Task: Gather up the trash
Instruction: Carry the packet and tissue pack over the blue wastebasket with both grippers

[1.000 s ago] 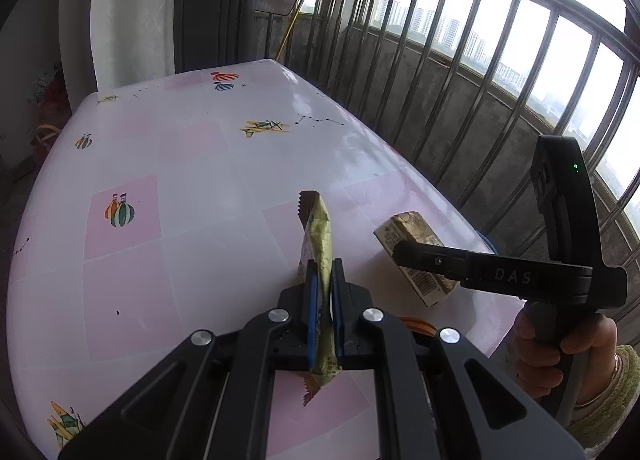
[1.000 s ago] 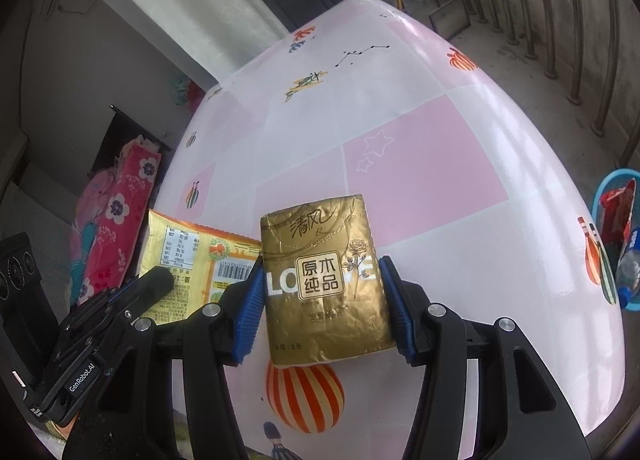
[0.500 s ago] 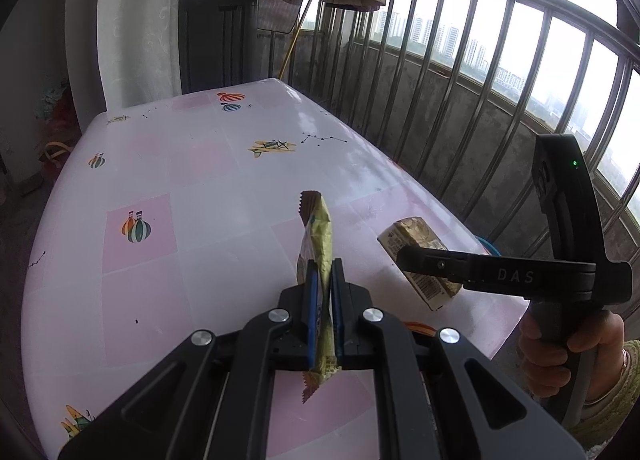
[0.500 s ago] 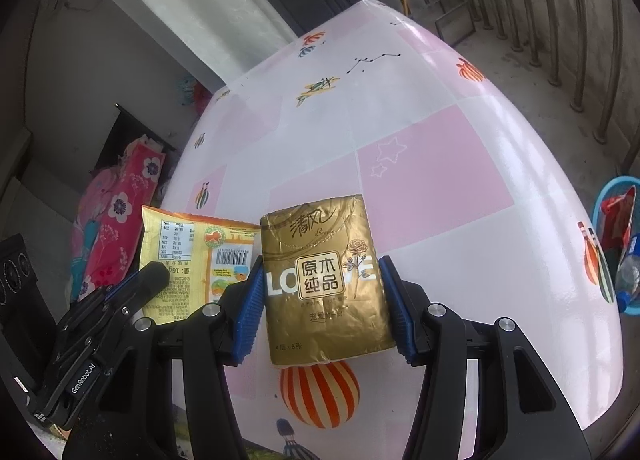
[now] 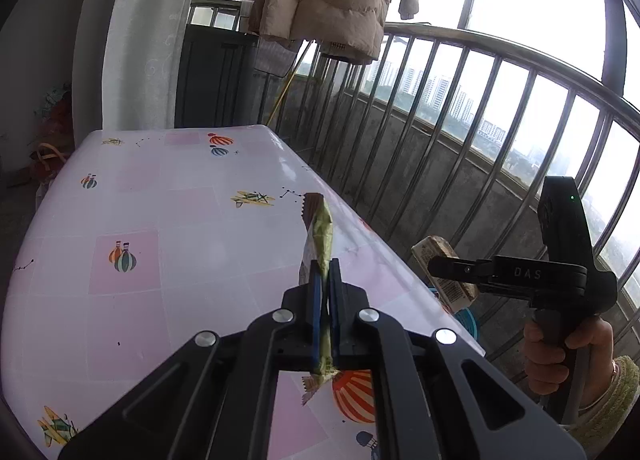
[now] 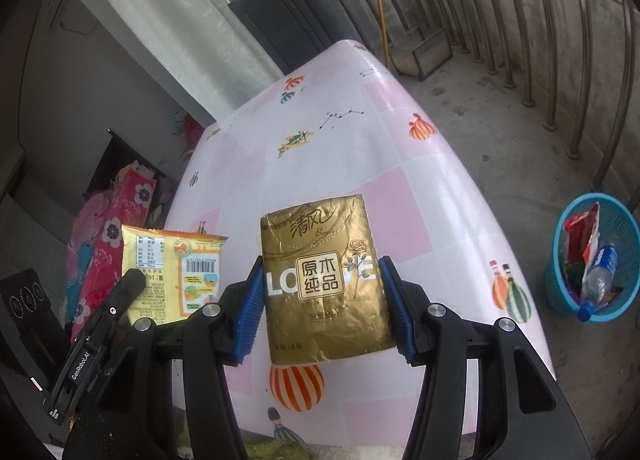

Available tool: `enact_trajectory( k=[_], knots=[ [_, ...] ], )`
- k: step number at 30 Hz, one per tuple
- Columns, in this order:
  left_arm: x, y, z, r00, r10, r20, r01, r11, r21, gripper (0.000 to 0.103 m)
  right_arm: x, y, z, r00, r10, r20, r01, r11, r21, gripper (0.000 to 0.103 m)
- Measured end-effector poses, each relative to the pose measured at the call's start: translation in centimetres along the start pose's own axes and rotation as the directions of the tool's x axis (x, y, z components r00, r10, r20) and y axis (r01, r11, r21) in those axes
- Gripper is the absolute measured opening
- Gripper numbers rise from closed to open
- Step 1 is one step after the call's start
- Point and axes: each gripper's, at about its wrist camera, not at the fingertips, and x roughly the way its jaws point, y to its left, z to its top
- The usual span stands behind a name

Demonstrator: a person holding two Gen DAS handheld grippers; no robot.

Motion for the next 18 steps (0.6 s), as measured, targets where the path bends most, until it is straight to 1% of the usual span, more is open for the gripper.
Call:
enact_trajectory(
  k=[3, 5, 7, 9, 12, 15, 17, 18],
  knots=[
    [0.0, -1.0, 0.8, 0.999, -0.036, 0.004, 0.036, 0.999, 0.014, 0.003, -2.3, -1.7, 0.2, 0.998, -0.003, 0.069, 0.000, 0.999, 0.043, 0.051],
    [0.3, -1.8, 1.6, 0.997, -0.082, -0.005, 0.082, 0.996, 0.017, 0.003, -4.0, -3.2, 0.1, 0.993, -0.013, 0.120, 0.004, 0.997, 0.080, 0.051],
    [0.8, -2.9, 2.7, 0.990, -0.138, -0.019, 0.139, 0.990, 0.015, 0.003, -5.8, -4.9, 0.0, 0.985, -0.038, 0.171, 0.017, 0.992, 0.122, 0.051],
    [2.0, -3.8, 3.9, 0.978, -0.202, -0.046, 0.202, 0.979, -0.004, 0.003, -7.7, -6.8, -0.3, 0.972, -0.075, 0.223, 0.035, 0.983, 0.179, 0.051],
    [5.0, -5.9, 5.7, 0.944, -0.310, -0.113, 0.306, 0.951, -0.053, 0.003, -10.4, -10.3, -0.9, 0.944, -0.144, 0.297, 0.057, 0.958, 0.281, 0.051],
    [9.0, -9.7, 7.0, 0.898, -0.388, -0.205, 0.384, 0.921, -0.060, 0.003, -12.1, -14.1, -2.1, 0.913, -0.220, 0.343, 0.073, 0.916, 0.394, 0.051],
    [12.1, -13.0, 7.5, 0.858, -0.429, -0.282, 0.432, 0.900, -0.057, 0.003, -12.5, -17.1, -3.0, 0.901, -0.256, 0.351, 0.061, 0.875, 0.481, 0.051],
    [13.9, -14.7, 7.6, 0.837, -0.443, -0.321, 0.451, 0.891, -0.056, 0.003, -12.3, -18.7, -3.5, 0.898, -0.267, 0.349, 0.049, 0.851, 0.523, 0.051]
  ],
)
